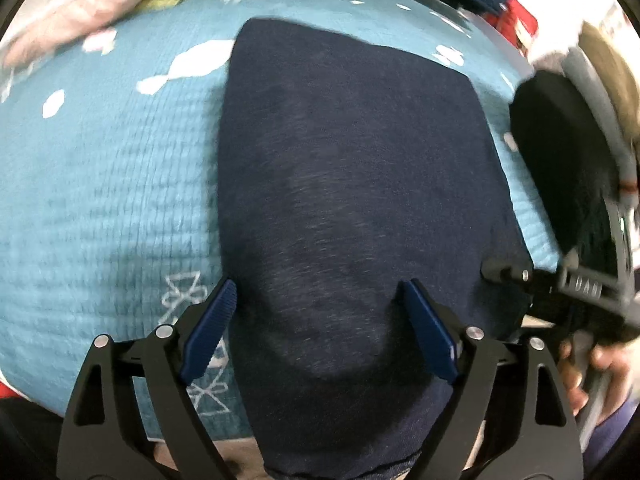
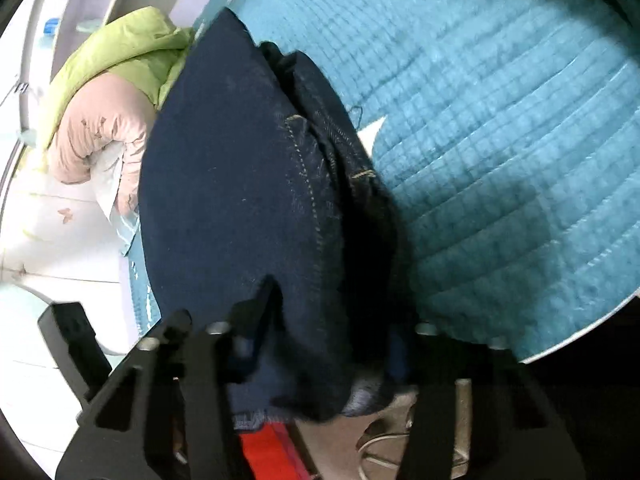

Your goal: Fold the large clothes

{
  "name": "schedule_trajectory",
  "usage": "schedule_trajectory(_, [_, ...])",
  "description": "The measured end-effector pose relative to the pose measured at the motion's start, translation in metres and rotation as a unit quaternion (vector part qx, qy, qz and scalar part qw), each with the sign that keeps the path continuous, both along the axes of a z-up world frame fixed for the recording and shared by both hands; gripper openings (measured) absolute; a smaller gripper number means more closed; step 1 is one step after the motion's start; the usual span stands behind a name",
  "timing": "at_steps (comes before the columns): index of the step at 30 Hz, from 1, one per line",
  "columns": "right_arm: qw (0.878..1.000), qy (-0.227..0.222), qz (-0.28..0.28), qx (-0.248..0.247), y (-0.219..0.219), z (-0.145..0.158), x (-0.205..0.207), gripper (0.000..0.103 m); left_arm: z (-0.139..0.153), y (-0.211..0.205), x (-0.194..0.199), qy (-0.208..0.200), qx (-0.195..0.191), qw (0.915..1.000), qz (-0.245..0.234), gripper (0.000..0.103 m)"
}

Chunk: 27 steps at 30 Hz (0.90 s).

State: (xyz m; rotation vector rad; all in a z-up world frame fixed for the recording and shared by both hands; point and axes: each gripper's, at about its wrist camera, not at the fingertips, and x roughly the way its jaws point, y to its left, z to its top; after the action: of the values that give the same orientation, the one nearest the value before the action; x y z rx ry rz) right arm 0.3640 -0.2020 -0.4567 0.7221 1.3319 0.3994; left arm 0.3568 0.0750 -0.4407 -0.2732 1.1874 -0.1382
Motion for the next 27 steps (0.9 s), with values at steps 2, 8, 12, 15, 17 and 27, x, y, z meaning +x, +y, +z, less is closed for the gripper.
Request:
schedule_trajectory(2, [1.0,-0.006,-0.009,0.008,-0.001,0.002,-0.002,0.031,-0.005,0.005,0.002,0.012,-0.018,0.9997,0.012,0.087])
schedule_trajectory(8, [0.993,-0.081,0.024,-0.085,0.03,0.05,-0.005,0.024,0.017,-0.006,-0.007,-0.03,0.027,0.9992,0.004,0.055])
schedule_trajectory(12, [0.983,-0.124,0.045,-0.124,0.055,0.087,-0.003,0.023,0.044,-0.011,-0.015,-0.073,0.034,0.9968,-0.003,0.038])
schedule_trajectory(15, [0.972,-0.158,0.066,-0.161,0.067,0.112,-0.002,0.023,0.07,-0.017,-0.017,-0.107,0.038,0.9935,-0.013,0.027])
schedule_trajectory(17, [0.966,-0.173,0.073,-0.18,0.079,0.126,0.003,0.022,0.085,-0.02,-0.016,-0.121,0.029,0.992,-0.022,0.025])
schedule_trajectory(27, [0.98,-0.11,0.04,-0.163,0.028,0.104,-0.001,0.021,0.058,-0.007,-0.005,-0.05,-0.017,0.9985,0.014,0.07])
